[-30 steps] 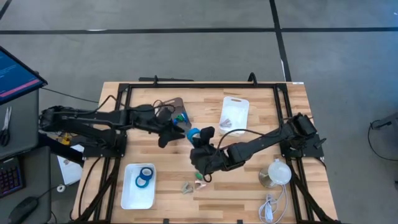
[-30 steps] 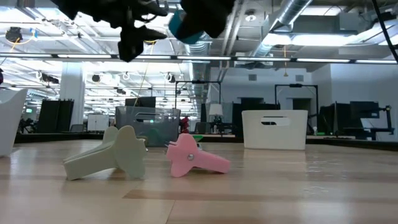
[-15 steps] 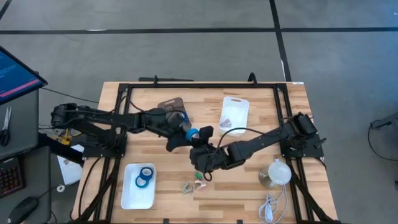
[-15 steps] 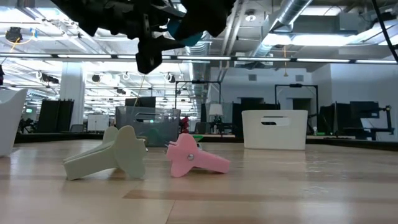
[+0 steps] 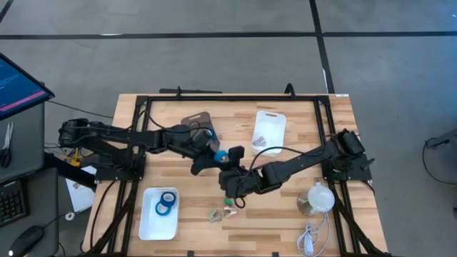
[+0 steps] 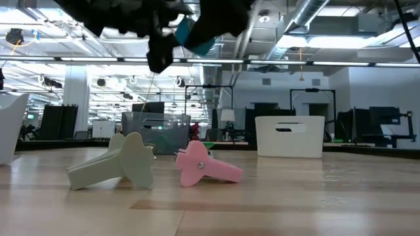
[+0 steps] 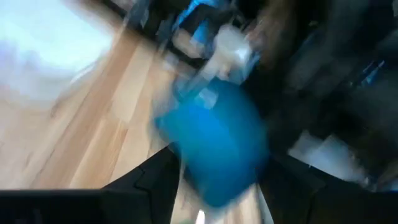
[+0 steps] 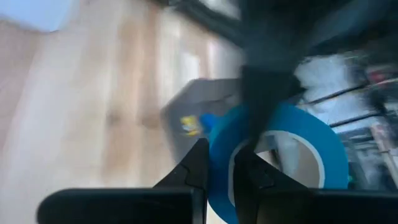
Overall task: Pick and place Stapler, Stapler remover, tape
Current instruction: Put the light blue tape into the bottom white bin
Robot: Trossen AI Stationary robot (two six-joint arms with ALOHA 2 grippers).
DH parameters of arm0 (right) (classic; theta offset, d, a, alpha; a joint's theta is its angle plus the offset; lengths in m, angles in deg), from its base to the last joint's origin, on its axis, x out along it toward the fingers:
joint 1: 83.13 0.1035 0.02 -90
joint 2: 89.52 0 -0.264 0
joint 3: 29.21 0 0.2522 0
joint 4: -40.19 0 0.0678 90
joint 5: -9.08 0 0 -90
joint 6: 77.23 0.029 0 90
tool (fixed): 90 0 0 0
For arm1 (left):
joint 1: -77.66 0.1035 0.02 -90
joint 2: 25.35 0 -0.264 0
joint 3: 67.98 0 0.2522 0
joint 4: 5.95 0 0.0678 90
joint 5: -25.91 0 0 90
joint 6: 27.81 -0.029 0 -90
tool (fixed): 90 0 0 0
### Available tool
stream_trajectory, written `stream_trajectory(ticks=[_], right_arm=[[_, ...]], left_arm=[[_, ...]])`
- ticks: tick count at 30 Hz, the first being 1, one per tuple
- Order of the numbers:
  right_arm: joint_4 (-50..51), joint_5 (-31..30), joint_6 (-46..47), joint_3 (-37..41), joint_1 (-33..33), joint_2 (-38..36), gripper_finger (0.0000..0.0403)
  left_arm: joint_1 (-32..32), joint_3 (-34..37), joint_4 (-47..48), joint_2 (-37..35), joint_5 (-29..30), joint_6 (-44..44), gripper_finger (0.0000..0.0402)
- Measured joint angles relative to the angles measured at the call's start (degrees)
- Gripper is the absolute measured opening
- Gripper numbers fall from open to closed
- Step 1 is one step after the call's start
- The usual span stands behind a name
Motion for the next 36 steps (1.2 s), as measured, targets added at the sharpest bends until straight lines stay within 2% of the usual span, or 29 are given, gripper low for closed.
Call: stream_trajectory(ticks=[4,12,18,33,36], right_arm=[[3.72,-0.03,2.57,0.03,0.78,0.13,0.0029],[2.07,-0.48,2.13,0.14,0.53,0.15,0.0029],[0.8,-0.23,1.13,0.17,-0.26,0.14,0.0029],[0.12,-1.03,0.1,0.17,-0.45,0.14,0.0029],[-0.35,-2.47,0.02,0.14,0.04,0.22,0.0066]], left_arm=[[0.37,-0.24,-0.4,-0.07,-0.16,-1.1,0.0191],[0.24,-0.21,-0.94,-0.11,-3.21,-0.86,0.0187],[0.36,-0.09,-1.66,-0.13,-5.89,-0.74,0.0168],[0.49,0.02,-2.88,-0.13,-6.78,-0.75,0.0122],[0.61,-0.02,-4.07,-0.13,-7.16,-1.22,0.0117]])
